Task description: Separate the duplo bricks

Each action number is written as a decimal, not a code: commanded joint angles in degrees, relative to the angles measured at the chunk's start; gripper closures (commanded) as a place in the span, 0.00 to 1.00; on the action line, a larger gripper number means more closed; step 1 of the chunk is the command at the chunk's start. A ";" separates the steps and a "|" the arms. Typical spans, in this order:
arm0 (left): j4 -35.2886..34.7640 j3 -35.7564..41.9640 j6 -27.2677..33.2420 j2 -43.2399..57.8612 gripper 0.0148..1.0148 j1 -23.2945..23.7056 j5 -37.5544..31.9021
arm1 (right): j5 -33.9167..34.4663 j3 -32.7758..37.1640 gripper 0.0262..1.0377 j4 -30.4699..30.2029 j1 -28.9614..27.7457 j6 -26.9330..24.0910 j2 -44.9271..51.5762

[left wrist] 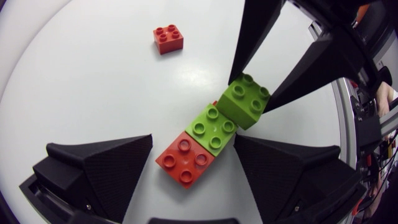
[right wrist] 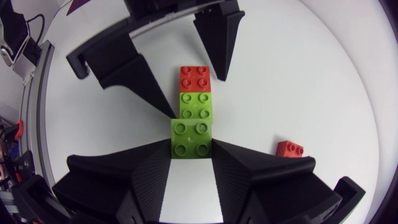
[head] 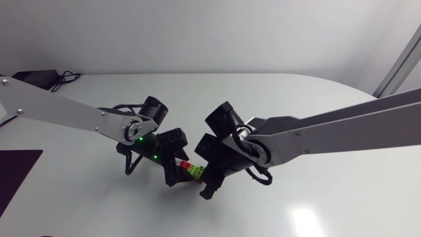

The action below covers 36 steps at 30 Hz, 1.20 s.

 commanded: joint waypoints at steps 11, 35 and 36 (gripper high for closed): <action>-0.03 -1.19 0.90 -0.98 0.10 0.76 -0.21 | 0.42 -2.37 0.61 -1.90 -11.49 -1.11 -7.90; -0.29 0.22 -0.77 -4.41 0.06 6.12 -0.21 | 7.54 -10.81 0.34 2.23 -20.02 -0.94 -0.42; -0.29 0.40 -0.86 -4.32 0.06 6.39 -0.21 | 7.54 -10.81 0.22 2.15 -19.84 -0.94 -0.69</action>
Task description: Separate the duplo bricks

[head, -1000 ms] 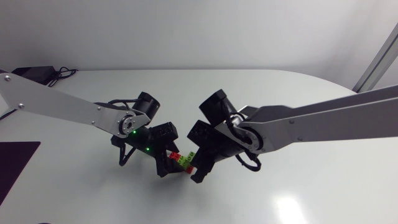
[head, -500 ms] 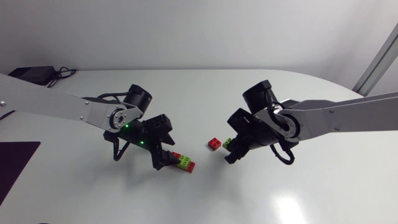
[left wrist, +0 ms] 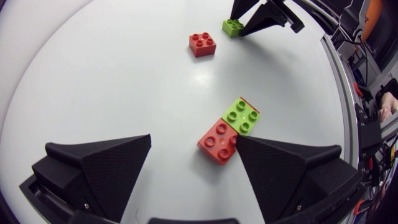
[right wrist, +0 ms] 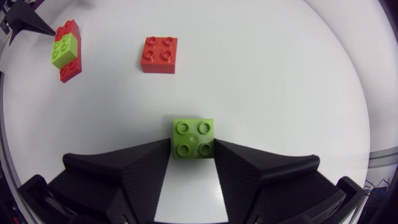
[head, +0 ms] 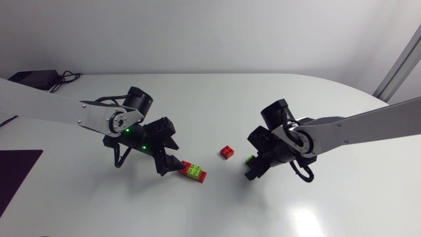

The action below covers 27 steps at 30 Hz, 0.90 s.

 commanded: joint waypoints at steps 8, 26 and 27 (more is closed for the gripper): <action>-0.27 0.83 -1.21 -0.16 0.06 1.08 0.03 | 1.52 -2.05 0.05 -0.43 4.48 0.94 -6.08; -0.18 2.07 -0.86 3.70 0.06 -0.51 -1.03 | -7.18 7.27 0.05 0.01 16.88 0.68 -0.11; -0.18 2.24 -0.86 3.97 0.06 -0.51 -1.03 | -7.27 8.24 0.05 0.01 17.23 0.68 0.95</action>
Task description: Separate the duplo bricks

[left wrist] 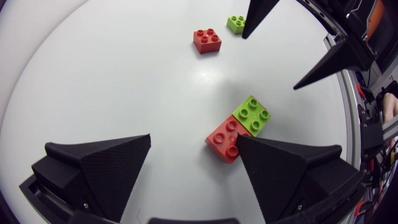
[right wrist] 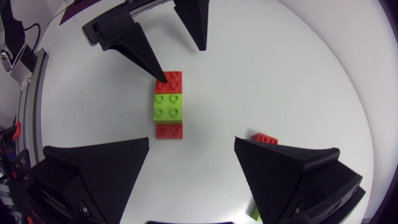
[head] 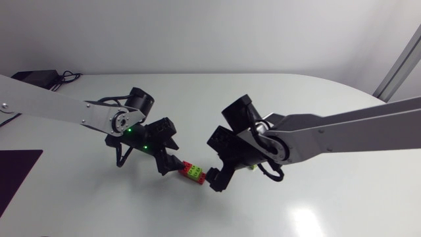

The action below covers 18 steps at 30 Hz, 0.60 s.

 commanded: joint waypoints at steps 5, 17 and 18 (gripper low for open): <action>-0.21 1.35 -0.70 2.46 0.06 -0.66 -0.20 | -0.58 5.35 0.05 -0.41 2.46 0.75 6.17; -0.21 1.79 -0.70 3.16 0.06 -0.75 -0.20 | -1.02 7.02 0.05 1.26 3.43 0.66 11.62; -0.21 1.79 -0.70 3.25 0.06 -0.75 -0.20 | -1.02 7.02 0.05 1.35 3.43 0.57 11.71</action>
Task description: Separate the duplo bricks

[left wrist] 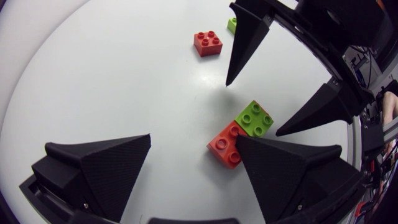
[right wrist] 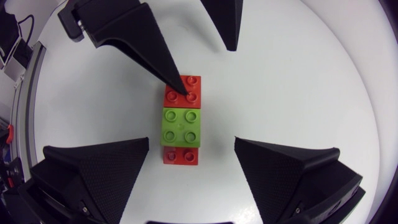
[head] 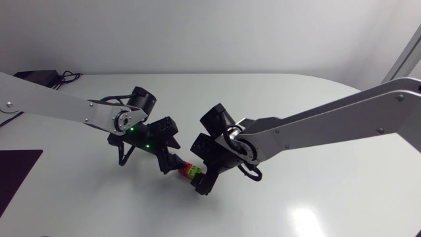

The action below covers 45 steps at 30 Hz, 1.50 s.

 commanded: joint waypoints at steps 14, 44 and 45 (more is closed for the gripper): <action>-0.23 0.08 -0.37 2.44 0.06 -0.27 -0.13 | -0.23 1.62 0.33 0.43 0.92 0.75 1.43; -0.23 -1.24 0.24 2.09 0.06 -2.64 0.05 | -1.55 -0.48 0.61 -2.91 0.83 -0.75 -0.59; -0.23 -1.24 0.24 2.09 0.06 -2.82 0.05 | -1.64 -0.66 0.61 -2.91 0.74 -0.75 -0.76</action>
